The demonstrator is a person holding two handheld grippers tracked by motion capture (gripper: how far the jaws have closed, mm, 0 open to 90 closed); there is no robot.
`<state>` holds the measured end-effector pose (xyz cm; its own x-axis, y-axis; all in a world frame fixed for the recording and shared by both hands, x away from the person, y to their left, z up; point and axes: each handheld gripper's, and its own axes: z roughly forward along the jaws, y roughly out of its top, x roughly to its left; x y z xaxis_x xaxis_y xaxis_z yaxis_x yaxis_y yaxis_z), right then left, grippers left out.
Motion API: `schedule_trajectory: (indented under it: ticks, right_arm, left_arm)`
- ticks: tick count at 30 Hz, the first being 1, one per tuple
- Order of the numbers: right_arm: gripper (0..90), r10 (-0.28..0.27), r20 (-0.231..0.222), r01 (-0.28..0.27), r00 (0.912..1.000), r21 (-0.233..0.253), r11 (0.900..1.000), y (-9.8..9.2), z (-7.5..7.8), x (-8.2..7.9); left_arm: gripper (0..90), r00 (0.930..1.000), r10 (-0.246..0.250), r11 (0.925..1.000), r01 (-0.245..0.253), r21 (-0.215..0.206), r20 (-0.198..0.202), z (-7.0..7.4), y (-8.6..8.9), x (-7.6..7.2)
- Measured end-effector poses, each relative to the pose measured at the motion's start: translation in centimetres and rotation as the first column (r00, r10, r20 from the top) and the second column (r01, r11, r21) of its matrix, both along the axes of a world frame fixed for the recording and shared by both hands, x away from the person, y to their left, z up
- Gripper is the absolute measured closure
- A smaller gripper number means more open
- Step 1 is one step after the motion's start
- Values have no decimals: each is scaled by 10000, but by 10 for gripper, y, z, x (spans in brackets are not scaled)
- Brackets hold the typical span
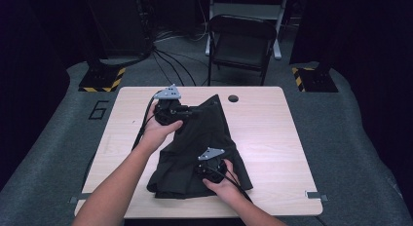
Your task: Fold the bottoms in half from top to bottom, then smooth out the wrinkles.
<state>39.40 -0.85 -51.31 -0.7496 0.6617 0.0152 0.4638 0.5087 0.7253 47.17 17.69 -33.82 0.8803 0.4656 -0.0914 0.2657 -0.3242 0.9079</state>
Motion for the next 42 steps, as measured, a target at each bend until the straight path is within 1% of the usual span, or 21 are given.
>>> schedule_trajectory:
  ticks: [1, 2, 6, 7, 8, 10, 12, 13, 16, 17, 22, 24, 27, 29, 31, 35, 36, 37, 38, 39, 42]
  right_arm:
    - [571, 37, -126, -36, 9999, 13, 10000, 0, 0, 1]
    - [570, 22, -106, -22, 9999, 16, 10000, 0, 0, 1]
    - [560, -12, -107, 11, 9999, -51, 10000, -1, 2, 0]
    - [559, -25, -147, 27, 9999, 160, 9999, -1, 3, -1]
    - [559, -7, 52, 6, 10000, 153, 9999, -2, 4, -1]
    - [556, -67, -126, 72, 9999, 362, 9993, -4, 9, -3]
    - [554, -9, 80, 6, 10000, 375, 9993, -10, 13, -4]
    - [554, -115, 1, 115, 9999, 424, 9990, -12, 16, -5]
    - [554, -328, 188, 317, 9993, 551, 9980, -22, 24, -4]
    - [555, -481, 298, 461, 9984, 639, 9969, -30, 28, -2]
    - [558, -1002, 204, 982, 9948, 813, 9918, -46, 32, 6]
    - [561, -1414, 140, 1400, 9899, 729, 9875, -55, 32, 11]
    - [561, -1470, 140, 1459, 9890, 628, 9873, -59, 32, 14]
    - [561, -1457, 146, 1441, 9892, 803, 9863, -58, 33, 13]
    - [562, -1371, 266, 1348, 9902, 758, 9880, -54, 33, 13]
    - [561, -1250, 583, 1230, 9904, 363, 9917, -50, 33, 17]
    - [560, -1513, 502, 1502, 9872, 246, 9883, -52, 30, 22]
    - [560, -1513, 502, 1502, 9872, 246, 9883, -52, 30, 22]
    - [560, -1771, 378, 1771, 9835, 60, 9842, -58, 25, 31]
    - [560, -1771, 378, 1771, 9835, 60, 9842, -58, 25, 31]
    - [564, -2009, -24, 2009, 9796, 210, 9794, -69, 14, 43]
  left_arm:
    - [808, 10000, 8, 10000, -8, -9, 5, -2, 0, 0]
    - [809, 10000, -34, 10000, 34, 69, -7, -3, 1, -1]
    - [809, 9999, -113, 9999, 113, -61, -62, -7, 4, -2]
    - [809, 9999, -131, 9999, 130, -34, -72, -8, 5, -3]
    - [809, 9999, -131, 9999, 130, -54, -94, -9, 5, -3]
    - [809, 9997, -204, 9998, 204, -49, -98, -9, 7, -4]
    - [809, 9997, -238, 9997, 238, 22, -49, -9, 8, -5]
    - [809, 9995, -304, 9995, 304, 52, -49, -9, 9, -6]
    - [809, 9997, -242, 9997, 242, -2, -41, -9, 11, -8]
    - [809, 9997, -233, 9997, 233, 13, -38, -9, 12, -8]
    - [808, 9999, -113, 9999, 113, -86, -58, -13, 16, -9]
    - [808, 9999, -99, 9998, 98, -169, -83, -14, 18, -10]
    - [808, 9999, -101, 9998, 99, -159, -87, -15, 19, -10]
    - [808, 9999, -124, 9998, 123, -156, -89, -15, 19, -9]
    - [808, 9999, -120, 9998, 119, -134, -85, -14, 18, -10]
    - [808, 9996, -255, 9995, 253, -164, -94, -15, 18, -12]
    - [808, 9996, -279, 9995, 278, -155, -96, -15, 18, -13]
    - [808, 9995, -302, 9994, 301, -182, -76, -16, 18, -14]
    - [808, 9994, -326, 9992, 325, -216, -75, -16, 18, -15]
    - [808, 9994, -342, 9991, 340, -246, -83, -17, 18, -16]
    - [808, 9986, -494, 9985, 490, -247, -163, -26, 16, -18]
